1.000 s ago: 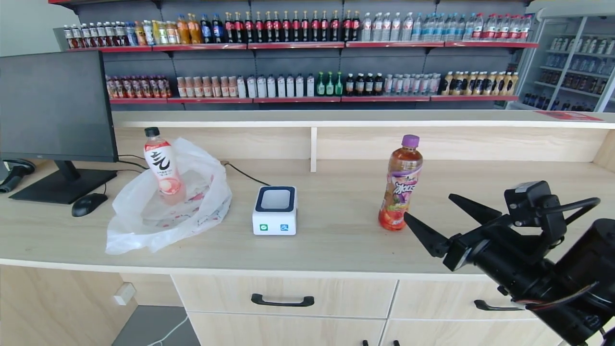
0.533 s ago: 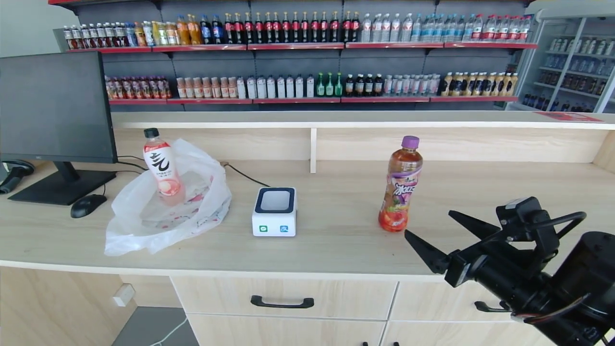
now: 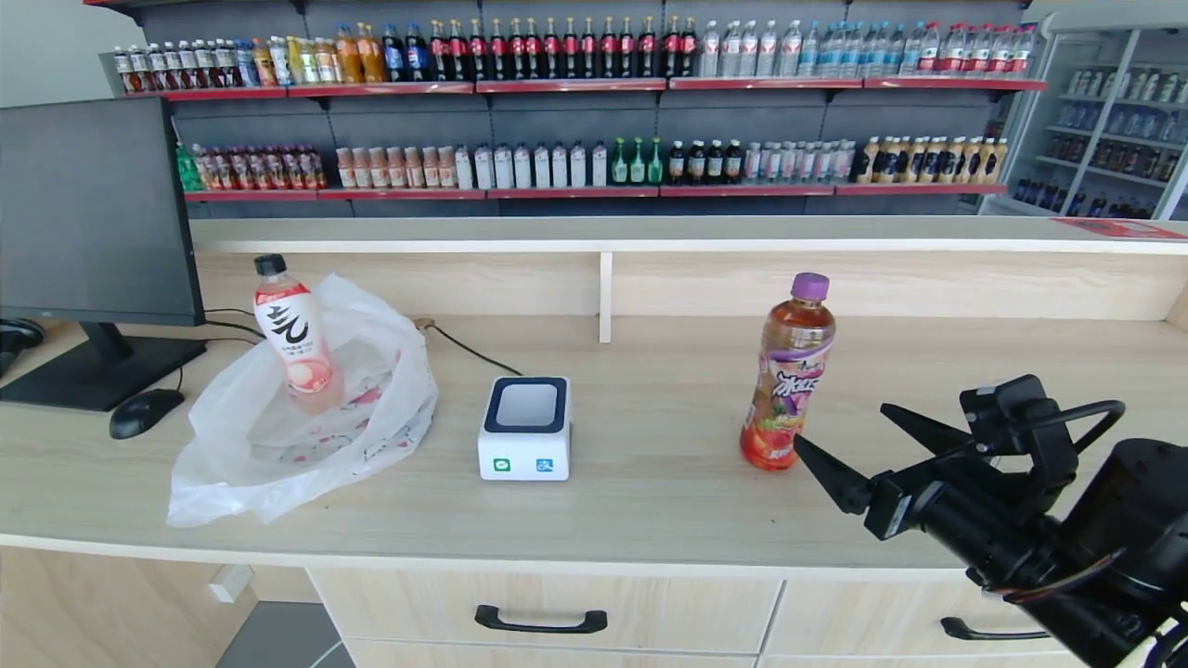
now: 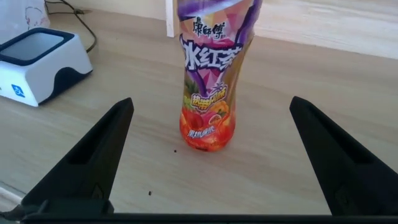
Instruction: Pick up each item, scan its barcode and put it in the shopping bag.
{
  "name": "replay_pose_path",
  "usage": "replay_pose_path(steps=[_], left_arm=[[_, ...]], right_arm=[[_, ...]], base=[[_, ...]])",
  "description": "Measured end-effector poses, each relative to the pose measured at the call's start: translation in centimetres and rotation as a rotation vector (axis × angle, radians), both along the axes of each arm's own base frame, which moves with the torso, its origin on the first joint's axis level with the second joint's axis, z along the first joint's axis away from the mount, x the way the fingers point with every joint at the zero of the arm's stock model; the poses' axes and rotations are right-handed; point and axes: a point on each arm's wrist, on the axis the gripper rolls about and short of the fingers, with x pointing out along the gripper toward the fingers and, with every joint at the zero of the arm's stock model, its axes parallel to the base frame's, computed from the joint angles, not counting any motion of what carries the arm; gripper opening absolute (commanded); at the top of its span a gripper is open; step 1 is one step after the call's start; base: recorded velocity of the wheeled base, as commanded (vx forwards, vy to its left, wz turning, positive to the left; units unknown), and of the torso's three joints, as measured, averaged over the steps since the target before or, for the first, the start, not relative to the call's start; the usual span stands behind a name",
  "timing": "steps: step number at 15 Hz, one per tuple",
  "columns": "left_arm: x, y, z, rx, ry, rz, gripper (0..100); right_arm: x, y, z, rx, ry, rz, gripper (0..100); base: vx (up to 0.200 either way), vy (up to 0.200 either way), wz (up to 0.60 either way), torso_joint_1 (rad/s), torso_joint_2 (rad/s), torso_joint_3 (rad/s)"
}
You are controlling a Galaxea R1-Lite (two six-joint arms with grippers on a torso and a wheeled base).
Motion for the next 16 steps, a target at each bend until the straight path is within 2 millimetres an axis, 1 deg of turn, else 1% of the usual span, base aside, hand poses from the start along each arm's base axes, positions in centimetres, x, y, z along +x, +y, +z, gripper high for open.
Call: replay_pose_path(steps=[3,12,14,16], left_arm=[[0.0,0.0,0.0,0.0,0.0,0.0,100],[0.0,0.0,0.0,0.0,0.0,0.0,100],[0.0,0.0,0.0,0.0,0.0,0.0,100],[0.0,0.0,0.0,0.0,0.0,0.0,100]], right_arm=[[1.1,0.1,0.0,0.005,-0.012,-0.023,100],[3.8,2.2,-0.9,0.005,-0.008,0.006,100],[4.1,2.4,-1.2,0.013,0.0,-0.03,100],[4.4,3.1,-1.3,0.039,0.005,-0.069,100]], base=[[0.0,0.0,0.0,0.0,0.0,0.0],[0.0,0.0,0.0,0.0,0.0,0.0],[0.0,0.0,0.0,0.0,0.0,0.0],[0.0,0.0,0.0,0.0,0.0,0.0]])
